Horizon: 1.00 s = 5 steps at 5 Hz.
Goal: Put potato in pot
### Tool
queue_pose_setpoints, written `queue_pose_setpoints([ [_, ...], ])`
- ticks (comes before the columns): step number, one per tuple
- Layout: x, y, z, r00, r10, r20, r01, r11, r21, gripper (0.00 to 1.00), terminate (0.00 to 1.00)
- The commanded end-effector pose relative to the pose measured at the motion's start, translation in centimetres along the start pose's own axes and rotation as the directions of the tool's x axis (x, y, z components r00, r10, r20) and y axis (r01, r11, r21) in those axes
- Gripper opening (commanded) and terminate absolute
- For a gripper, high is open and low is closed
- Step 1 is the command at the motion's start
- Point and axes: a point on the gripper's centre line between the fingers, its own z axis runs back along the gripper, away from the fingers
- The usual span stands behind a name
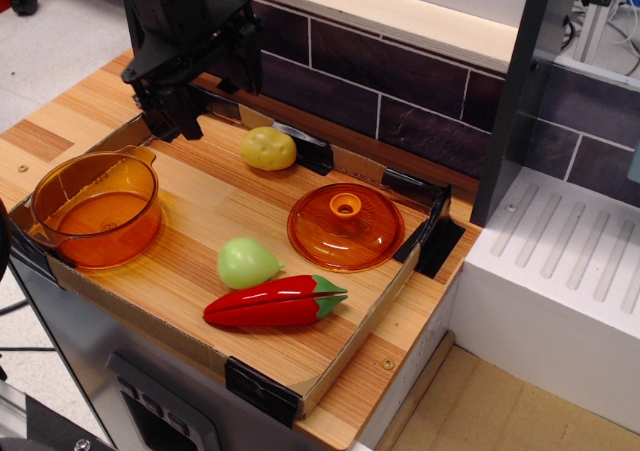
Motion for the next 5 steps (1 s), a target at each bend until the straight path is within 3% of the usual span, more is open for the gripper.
queue_pose_setpoints([
  [1, 1.5, -1.7, -1.1, 0.997, 0.062, 0.035, -0.062, 0.998, -0.011, 1.00, 0.00],
  [4, 0.0, -1.6, -3.6, 0.999, 0.030, 0.044, -0.030, 1.000, 0.003, 1.00, 0.00],
  [5, 0.0, -1.9, -4.9, 0.998, 0.049, 0.049, -0.051, 0.998, 0.042, 1.00, 0.00],
])
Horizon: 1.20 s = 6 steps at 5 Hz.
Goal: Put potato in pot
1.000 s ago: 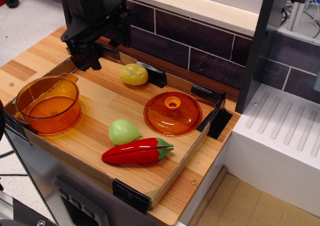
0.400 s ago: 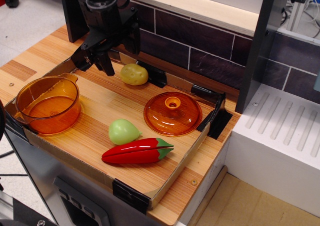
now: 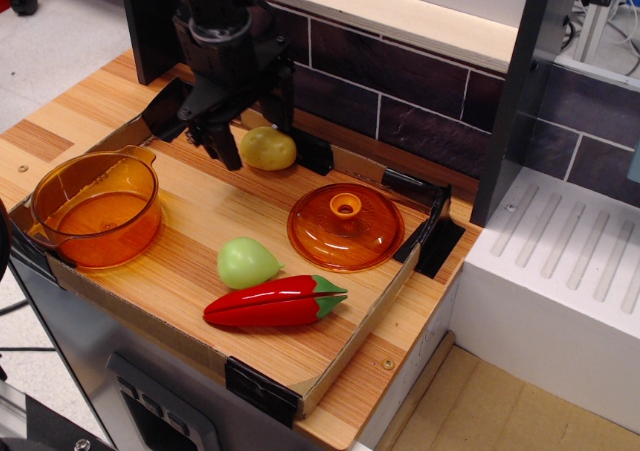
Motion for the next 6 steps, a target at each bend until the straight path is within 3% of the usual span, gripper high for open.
queue_pose_setpoints([
  [1, 0.4, -0.2, -1.0, 0.999, 0.011, 0.039, -0.012, 1.000, 0.028, 1.00, 0.00],
  [2, 0.3, 0.1, -1.4, 0.999, 0.002, 0.043, -0.003, 0.999, 0.036, 1.00, 0.00],
  [3, 0.0, 0.3, -1.3, 1.000, -0.014, 0.027, 0.013, 0.999, 0.038, 0.00, 0.00],
  [5, -0.6, 1.0, -0.1, 1.000, -0.011, -0.017, 0.012, 0.998, 0.057, 0.00, 0.00],
  [6, -0.1, 1.8, 4.2, 0.997, -0.008, -0.073, 0.011, 0.999, 0.039, 0.00, 0.00],
])
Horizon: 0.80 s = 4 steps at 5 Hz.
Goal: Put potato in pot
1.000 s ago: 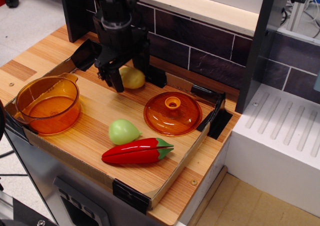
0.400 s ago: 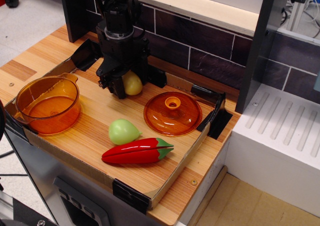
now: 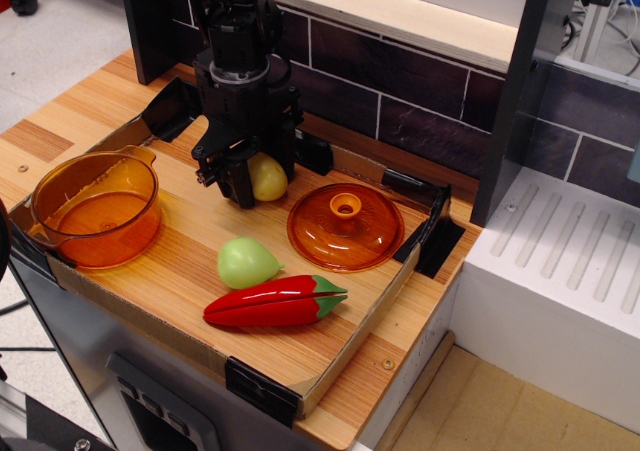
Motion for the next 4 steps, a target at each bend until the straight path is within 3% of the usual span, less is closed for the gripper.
queue_pose_setpoints([
  [1, 2.1, 3.7, 9.5, 0.995, -0.082, -0.062, 0.073, 0.988, -0.134, 0.00, 0.00],
  [2, 3.9, 7.1, 10.4, 0.989, -0.137, -0.049, 0.130, 0.983, -0.131, 0.00, 0.00],
  [3, 6.0, 9.0, 9.8, 0.983, -0.169, -0.069, 0.164, 0.984, -0.068, 0.00, 0.00],
  [4, 7.5, 9.5, 8.9, 0.986, -0.156, -0.058, 0.153, 0.987, -0.049, 0.00, 0.00],
])
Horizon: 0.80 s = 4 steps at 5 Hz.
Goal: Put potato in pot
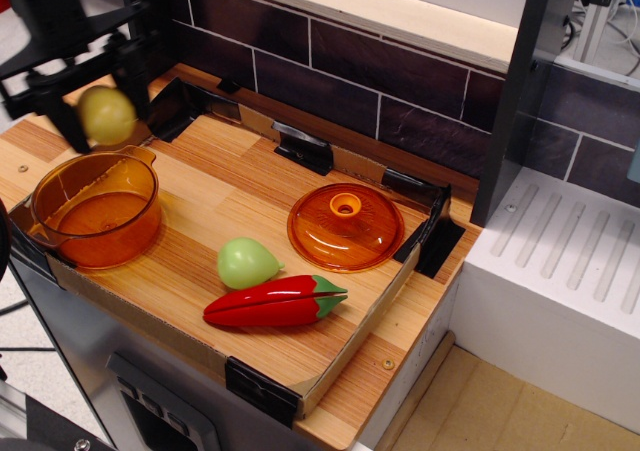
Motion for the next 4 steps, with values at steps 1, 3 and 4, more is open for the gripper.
queue_pose_setpoints([
  [1, 3.4, 1.1, -0.3, 0.997, 0.016, 0.074, -0.018, 1.000, 0.022, 0.00, 0.00],
  [3, 2.6, 1.1, -2.2, 0.992, -0.056, 0.113, 0.046, 0.995, 0.085, 1.00, 0.00],
  [4, 1.8, 1.0, -1.4, 0.991, -0.073, 0.110, 0.067, 0.996, 0.059, 1.00, 0.00],
])
